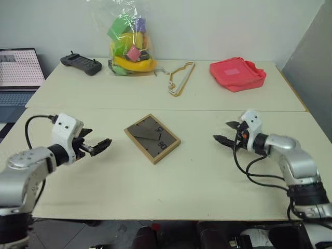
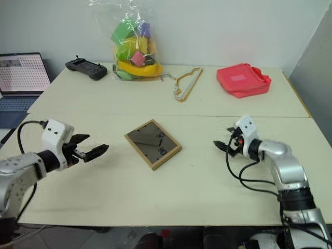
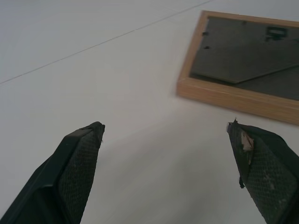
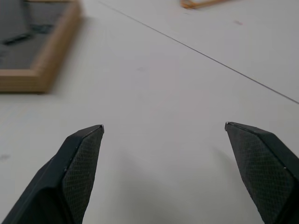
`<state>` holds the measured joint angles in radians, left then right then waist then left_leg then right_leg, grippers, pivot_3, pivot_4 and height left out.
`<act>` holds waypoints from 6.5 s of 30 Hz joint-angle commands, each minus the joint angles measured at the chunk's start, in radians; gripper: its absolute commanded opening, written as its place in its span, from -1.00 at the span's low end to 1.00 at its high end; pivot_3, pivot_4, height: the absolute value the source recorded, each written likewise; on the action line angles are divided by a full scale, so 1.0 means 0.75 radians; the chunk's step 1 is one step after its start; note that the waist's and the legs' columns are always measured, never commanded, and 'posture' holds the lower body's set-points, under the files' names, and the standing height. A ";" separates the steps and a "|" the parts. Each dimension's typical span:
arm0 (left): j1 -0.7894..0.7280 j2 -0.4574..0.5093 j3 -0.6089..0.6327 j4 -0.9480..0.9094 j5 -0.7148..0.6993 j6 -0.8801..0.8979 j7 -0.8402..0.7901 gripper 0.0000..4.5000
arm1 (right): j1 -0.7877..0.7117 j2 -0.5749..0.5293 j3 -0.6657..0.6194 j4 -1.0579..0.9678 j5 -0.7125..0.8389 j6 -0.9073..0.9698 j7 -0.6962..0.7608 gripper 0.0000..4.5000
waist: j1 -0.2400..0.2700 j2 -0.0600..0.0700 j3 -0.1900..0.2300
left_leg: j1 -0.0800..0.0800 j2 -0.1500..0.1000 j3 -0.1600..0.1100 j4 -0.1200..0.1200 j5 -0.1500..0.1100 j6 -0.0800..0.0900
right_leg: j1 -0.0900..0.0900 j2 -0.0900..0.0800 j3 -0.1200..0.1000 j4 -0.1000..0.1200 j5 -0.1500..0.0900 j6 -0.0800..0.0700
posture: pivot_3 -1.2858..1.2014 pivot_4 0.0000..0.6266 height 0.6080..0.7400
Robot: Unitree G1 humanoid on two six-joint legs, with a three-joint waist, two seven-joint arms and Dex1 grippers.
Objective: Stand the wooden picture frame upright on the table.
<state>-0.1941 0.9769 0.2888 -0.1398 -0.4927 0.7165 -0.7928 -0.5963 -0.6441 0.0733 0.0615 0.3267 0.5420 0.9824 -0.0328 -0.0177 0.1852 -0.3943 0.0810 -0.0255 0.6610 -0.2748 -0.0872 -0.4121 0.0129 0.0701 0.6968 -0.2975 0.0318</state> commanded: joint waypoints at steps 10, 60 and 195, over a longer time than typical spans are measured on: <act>-0.070 -0.045 -0.061 -0.036 0.031 0.040 0.018 1.00 | -0.393 0.120 0.119 0.570 -0.170 -0.286 0.152 0.96 | -0.001 -0.001 0.000 | -0.003 0.000 0.001 0.001 0.000 0.000 | -0.002 0.000 0.000 0.000 0.000 0.000 | 0.03 -0.52 1.00; -0.109 -0.544 -0.659 -0.478 0.206 0.364 0.268 -0.87 | 0.150 0.048 0.200 -0.058 -0.477 -0.115 -0.045 -0.98 | 0.004 -0.002 -0.002 | -0.001 -0.002 -0.002 0.003 0.000 -0.001 | 0.002 -0.003 -0.001 0.001 0.000 0.000 | 0.03 -0.52 1.00; -0.284 -0.403 -0.263 0.144 -1.973 0.827 0.792 -0.43 | -0.423 0.131 0.204 0.757 -1.347 -2.539 -1.102 0.29 | -0.003 -0.003 -0.001 | 0.000 -0.001 0.000 0.003 0.005 -0.008 | 0.001 -0.004 0.001 0.002 0.000 0.000 | 0.03 -0.52 1.00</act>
<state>-0.4123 0.6603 0.0922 0.0034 -1.9503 1.3435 -0.1876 -0.8741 -0.5401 0.2406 0.6367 -0.6913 -1.3540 0.1958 -0.0352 -0.0196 0.1845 -0.3938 0.0801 -0.0253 0.6634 -0.2714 -0.0931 -0.4116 0.0103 0.0706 0.6987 -0.2972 0.0320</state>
